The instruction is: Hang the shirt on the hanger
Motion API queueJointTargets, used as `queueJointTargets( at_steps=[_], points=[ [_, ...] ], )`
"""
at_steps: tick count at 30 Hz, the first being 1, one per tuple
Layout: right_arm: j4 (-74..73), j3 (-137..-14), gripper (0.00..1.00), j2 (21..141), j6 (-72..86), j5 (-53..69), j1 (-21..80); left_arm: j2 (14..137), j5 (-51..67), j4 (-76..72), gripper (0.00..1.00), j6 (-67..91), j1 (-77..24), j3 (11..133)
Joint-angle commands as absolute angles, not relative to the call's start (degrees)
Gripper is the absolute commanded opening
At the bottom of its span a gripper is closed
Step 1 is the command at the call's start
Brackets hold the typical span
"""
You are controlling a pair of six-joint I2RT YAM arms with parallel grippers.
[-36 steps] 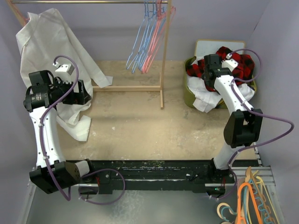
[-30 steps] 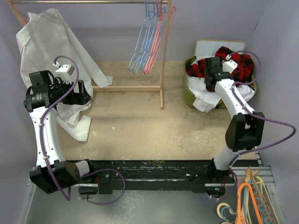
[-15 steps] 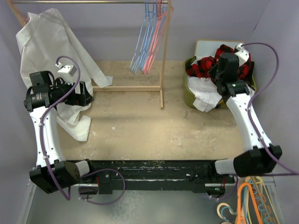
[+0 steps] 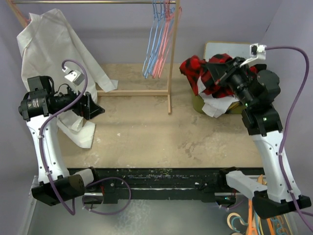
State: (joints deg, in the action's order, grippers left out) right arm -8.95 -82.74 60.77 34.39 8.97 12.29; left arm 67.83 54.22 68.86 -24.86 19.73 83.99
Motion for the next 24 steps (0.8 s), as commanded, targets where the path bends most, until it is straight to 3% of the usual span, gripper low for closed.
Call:
queueJointTargets(
  at_steps=[1, 9, 15, 21, 24],
  points=[
    [-4.93, -76.7, 0.0, 56.61, 29.73, 21.19, 13.99, 65.38, 66.19, 80.0, 0.99, -39.01, 18.95, 88.22],
    [6.56, -64.69, 0.0, 58.78, 31.05, 42.53, 26.89, 63.95, 54.52, 78.66, 0.99, -40.06, 14.82, 87.41],
    [16.32, -67.12, 0.0, 67.29, 28.58, 45.4, 43.12, 62.95, 57.05, 79.91, 0.99, -39.74, 14.74, 88.13],
    [41.4, -69.33, 0.0, 77.32, 40.76, 51.61, 46.42, 59.58, 50.93, 76.65, 0.99, -36.48, 14.71, 90.42],
    [46.55, -71.29, 0.0, 81.24, 43.04, 49.91, 46.85, 57.75, 49.52, 75.96, 0.99, -35.37, 14.74, 91.79]
  ],
)
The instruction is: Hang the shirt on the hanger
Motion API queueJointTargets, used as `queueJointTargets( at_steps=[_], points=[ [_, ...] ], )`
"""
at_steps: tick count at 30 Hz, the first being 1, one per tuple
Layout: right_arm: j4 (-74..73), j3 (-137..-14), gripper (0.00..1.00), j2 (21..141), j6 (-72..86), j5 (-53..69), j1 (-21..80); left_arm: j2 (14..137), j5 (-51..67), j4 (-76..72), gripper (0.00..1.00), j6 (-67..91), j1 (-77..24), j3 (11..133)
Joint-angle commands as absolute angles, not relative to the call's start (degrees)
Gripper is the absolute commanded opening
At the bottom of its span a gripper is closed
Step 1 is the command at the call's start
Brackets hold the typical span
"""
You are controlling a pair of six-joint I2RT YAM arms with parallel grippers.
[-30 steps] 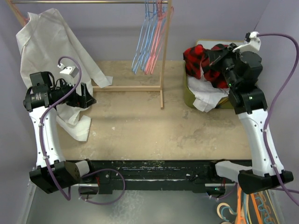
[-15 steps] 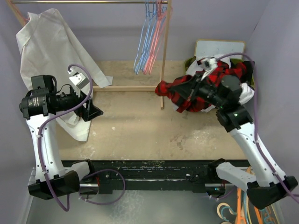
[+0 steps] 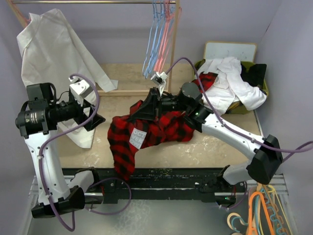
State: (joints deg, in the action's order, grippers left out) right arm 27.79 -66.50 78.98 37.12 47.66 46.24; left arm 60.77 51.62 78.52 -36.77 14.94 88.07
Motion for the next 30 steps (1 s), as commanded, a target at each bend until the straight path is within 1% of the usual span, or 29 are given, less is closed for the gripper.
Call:
queueJointTargets(
  at_steps=[1, 4, 6, 11, 12, 13, 14, 15, 16, 17, 19, 24, 26, 28, 30],
  points=[
    [47.5, -71.56, 0.0, 82.55, 43.0, 48.69, 46.87, 57.38, 49.49, 76.17, 0.99, -35.28, 14.72, 92.24],
    [46.59, -70.71, 0.0, 84.65, 42.28, 45.05, 46.8, 57.32, 49.4, 77.65, 0.99, -35.84, 14.69, 92.23],
    [46.03, -68.39, 0.0, 85.14, 41.42, 39.97, 46.31, 58.04, 49.35, 78.87, 0.99, -36.98, 14.7, 91.41],
    [38.97, -65.05, 0.0, 85.97, 36.32, 24.75, 45.97, 60.53, 49.79, 82.36, 0.99, -40.64, 14.74, 88.87],
    [37.71, -64.99, 0.04, 86.53, 35.99, 23.12, 45.9, 61.25, 49.16, 82.24, 0.99, -40.95, 14.73, 88.18],
    [37.22, -64.89, 0.15, 87.09, 35.77, 23.04, 45.85, 61.96, 48.44, 81.87, 0.99, -41.13, 14.7, 87.5],
    [37.07, -64.87, 0.35, 87.66, 35.66, 23.58, 45.84, 62.74, 47.81, 81.53, 0.99, -41.13, 14.71, 86.89],
    [36.52, -64.82, 0.63, 87.95, 35.42, 23.94, 45.81, 63.54, 47.61, 81.53, 0.99, -41.5, 14.76, 86.46],
    [35.95, -64.63, 0.78, 87.81, 34.93, 24.23, 45.8, 64.25, 47.72, 81.56, 0.99, -41.87, 14.76, 86.09],
    [34.96, -64.37, 0.86, 87.23, 34.19, 24.08, 45.79, 64.9, 47.97, 81.56, 0.99, -42.25, 14.67, 85.68],
    [33.42, -62.46, 0.99, 84.87, 31.37, 23.28, 45.75, 66.37, 48.0, 81.56, 0.99, -42.97, 13.69, 84.55],
    [33.0, -50.56, 1.0, 76.26, 26.29, 20.29, 45.42, 69.87, 46.39, 81.0, 0.99, -44.67, 11.48, 81.77],
    [31.75, -46.54, 1.0, 73.11, 24.46, 19.16, 44.96, 70.94, 44.61, 78.27, 0.99, -43.12, 10.39, 80.4],
    [32.1, -41.86, 1.0, 69.85, 24.83, 16.56, 43.78, 72.29, 37.82, 70.64, 0.99, -36.56, 8.27, 79.0],
    [34.46, -37.33, 1.0, 67.22, 27.77, 15.42, 40.34, 74.65, 30.0, 58.27, 0.99, -29.32, 7.07, 77.72]
  ],
)
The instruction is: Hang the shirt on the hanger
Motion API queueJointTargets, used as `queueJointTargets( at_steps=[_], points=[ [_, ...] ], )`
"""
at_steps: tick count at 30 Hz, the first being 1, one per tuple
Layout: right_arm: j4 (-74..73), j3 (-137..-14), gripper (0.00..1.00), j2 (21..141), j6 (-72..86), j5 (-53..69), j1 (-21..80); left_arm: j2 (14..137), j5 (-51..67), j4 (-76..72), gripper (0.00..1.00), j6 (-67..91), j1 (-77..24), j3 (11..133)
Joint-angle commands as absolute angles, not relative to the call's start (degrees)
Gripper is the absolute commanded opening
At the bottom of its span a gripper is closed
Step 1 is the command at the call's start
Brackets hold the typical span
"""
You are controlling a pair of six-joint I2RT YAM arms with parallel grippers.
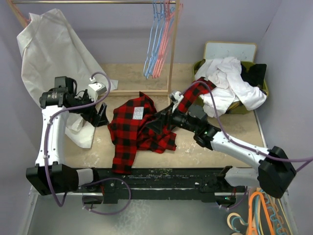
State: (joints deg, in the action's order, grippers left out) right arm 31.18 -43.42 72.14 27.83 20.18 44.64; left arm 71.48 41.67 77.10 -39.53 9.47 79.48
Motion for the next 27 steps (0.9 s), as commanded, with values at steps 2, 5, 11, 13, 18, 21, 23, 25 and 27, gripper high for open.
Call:
queueJointTargets(
  at_steps=[2, 5, 11, 13, 18, 21, 23, 25, 27],
  points=[
    [36.49, -34.24, 1.0, 66.23, 31.22, 15.66, 36.65, 79.95, 28.66, 56.25, 0.99, -27.8, 5.2, 80.66],
    [37.6, -33.35, 1.0, 66.83, 31.92, 16.06, 34.34, 87.4, 28.6, 51.66, 0.99, -25.89, 0.85, 84.97],
    [36.93, -35.4, 1.0, 68.31, 31.17, 17.63, 34.1, 102.0, 30.69, 48.1, 0.99, -27.83, -9.75, 96.41],
    [35.78, -35.83, 1.0, 67.64, 31.26, 17.23, 34.06, 106.14, 31.91, 47.88, 0.99, -29.08, -11.56, 98.84],
    [35.2, -34.23, 1.0, 64.5, 31.05, 17.04, 34.01, 111.77, 35.21, 46.99, 0.99, -30.83, -12.39, 100.13],
    [35.88, -32.78, 1.0, 63.19, 31.52, 17.75, 34.04, 112.66, 34.79, 46.24, 0.99, -30.72, -12.35, 99.11],
    [35.98, -32.26, 1.0, 63.05, 31.5, 19.11, 34.02, 111.68, 35.05, 44.32, 0.99, -30.66, -12.39, 96.38],
    [36.57, -31.83, 1.0, 63.14, 31.54, 20.31, 34.08, 110.5, 35.82, 43.2, 0.99, -30.72, -12.38, 93.96],
    [37.78, -31.36, 1.0, 63.83, 31.79, 21.17, 34.1, 109.6, 37.57, 44.73, 0.86, -30.97, -12.37, 93.59]
  ],
)
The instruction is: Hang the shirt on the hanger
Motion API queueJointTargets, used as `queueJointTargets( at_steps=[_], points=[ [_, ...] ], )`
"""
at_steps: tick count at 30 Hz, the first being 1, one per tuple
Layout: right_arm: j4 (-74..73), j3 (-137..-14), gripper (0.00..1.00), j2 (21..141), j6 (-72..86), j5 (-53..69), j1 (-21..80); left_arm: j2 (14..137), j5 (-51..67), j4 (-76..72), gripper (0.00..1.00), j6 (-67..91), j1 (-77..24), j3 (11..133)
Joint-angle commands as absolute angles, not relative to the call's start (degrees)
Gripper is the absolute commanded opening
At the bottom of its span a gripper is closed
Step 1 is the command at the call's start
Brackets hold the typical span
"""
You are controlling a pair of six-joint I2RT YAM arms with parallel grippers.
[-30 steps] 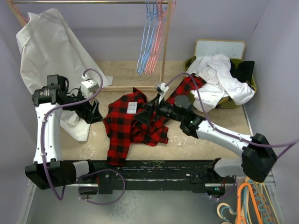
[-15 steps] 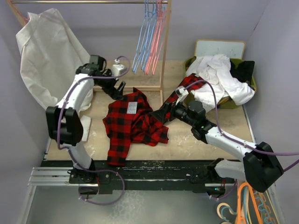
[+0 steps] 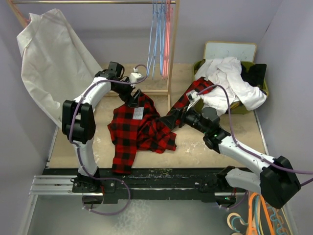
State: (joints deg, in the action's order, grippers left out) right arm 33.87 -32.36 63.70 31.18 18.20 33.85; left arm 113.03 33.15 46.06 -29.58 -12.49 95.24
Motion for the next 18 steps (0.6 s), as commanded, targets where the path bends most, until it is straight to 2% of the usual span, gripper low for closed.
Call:
queueJointTargets(
  at_steps=[1, 2, 3, 4, 11, 15, 18],
  points=[
    [38.21, -31.37, 1.0, 64.34, 31.96, 21.59, 34.04, 108.83, 38.9, 46.44, 0.68, -31.27, -12.37, 93.72],
    [38.37, -31.53, 1.0, 64.84, 31.84, 22.11, 34.09, 107.71, 40.05, 48.18, 0.47, -31.76, -12.39, 93.56],
    [38.48, -31.74, 1.0, 65.39, 31.64, 22.74, 34.07, 105.94, 40.49, 49.18, 0.09, -31.92, -12.39, 92.74],
    [38.45, -32.04, 1.0, 65.92, 31.32, 23.27, 34.04, 103.45, 40.38, 49.74, 0.0, -31.84, -12.35, 91.21],
    [40.03, -34.31, 1.0, 72.26, 26.6, 20.11, 34.1, 77.67, 31.44, 52.37, 0.0, -43.58, -12.31, 70.42],
    [39.14, -38.69, 1.0, 78.86, 23.14, 18.56, 34.02, 64.94, 24.53, 56.95, 0.0, -52.92, -12.29, 65.03],
    [39.72, -41.88, 1.0, 84.34, 20.9, 17.76, 34.1, 59.93, 20.38, 60.34, 0.0, -57.16, -12.32, 63.81]
  ],
)
